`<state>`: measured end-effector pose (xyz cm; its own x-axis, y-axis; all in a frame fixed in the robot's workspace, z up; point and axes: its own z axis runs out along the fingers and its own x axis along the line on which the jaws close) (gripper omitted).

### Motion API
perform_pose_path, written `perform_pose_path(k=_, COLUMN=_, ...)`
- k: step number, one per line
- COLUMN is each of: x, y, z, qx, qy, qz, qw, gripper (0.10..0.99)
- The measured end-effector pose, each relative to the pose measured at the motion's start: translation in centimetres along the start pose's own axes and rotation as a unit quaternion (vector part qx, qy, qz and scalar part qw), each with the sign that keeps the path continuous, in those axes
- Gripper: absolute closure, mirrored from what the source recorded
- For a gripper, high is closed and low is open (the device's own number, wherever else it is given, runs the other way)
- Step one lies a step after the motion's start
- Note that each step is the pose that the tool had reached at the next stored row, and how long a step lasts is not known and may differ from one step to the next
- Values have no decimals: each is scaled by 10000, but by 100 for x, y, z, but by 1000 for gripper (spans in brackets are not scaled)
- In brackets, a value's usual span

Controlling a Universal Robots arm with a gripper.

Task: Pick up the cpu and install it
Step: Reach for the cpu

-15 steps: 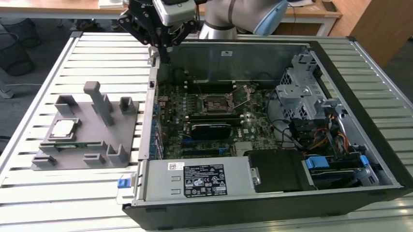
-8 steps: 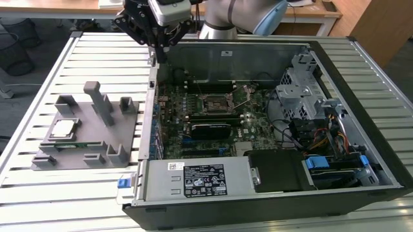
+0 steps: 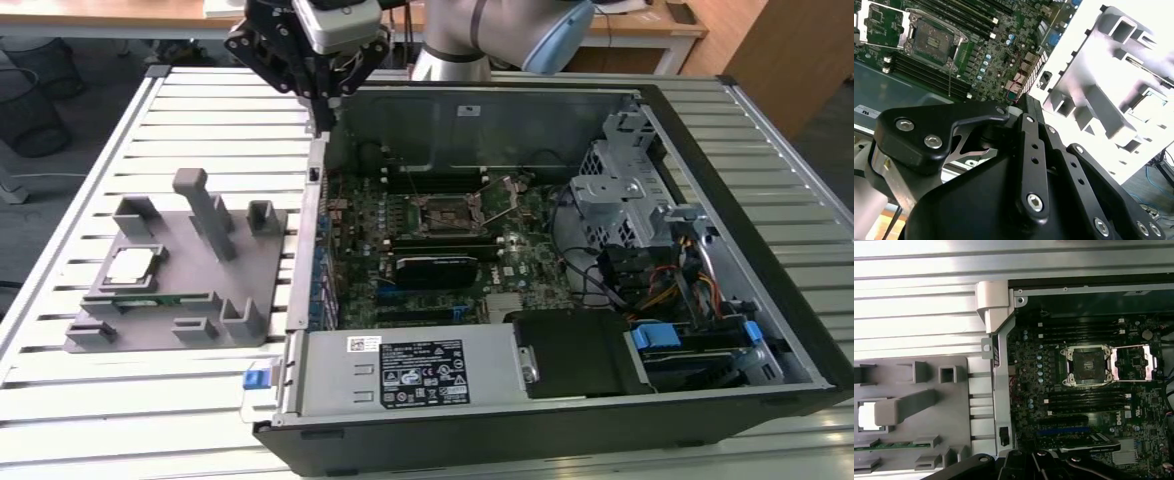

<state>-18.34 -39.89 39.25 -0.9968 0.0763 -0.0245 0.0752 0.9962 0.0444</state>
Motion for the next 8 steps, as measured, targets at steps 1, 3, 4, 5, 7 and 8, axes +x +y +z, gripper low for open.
perform_pose_path(k=1, x=10, y=-1, z=0, qx=0, qy=0, qz=0, qw=10000, gripper=980)
perform_pose_path(k=3, x=31, y=-3, z=0, qx=0, qy=0, qz=0, qw=10000, gripper=980)
perform_pose_path(k=4, x=42, y=-3, z=-1, qx=0, qy=0, qz=0, qw=10000, gripper=980)
perform_pose_path(k=5, x=53, y=-4, z=-1, qx=0, qy=0, qz=0, qw=10000, gripper=980)
perform_pose_path(k=7, x=74, y=-6, z=-1, qx=0, qy=0, qz=0, qw=10000, gripper=980)
perform_pose_path(k=8, x=84, y=-7, z=-1, qx=0, qy=0, qz=0, qw=10000, gripper=980)
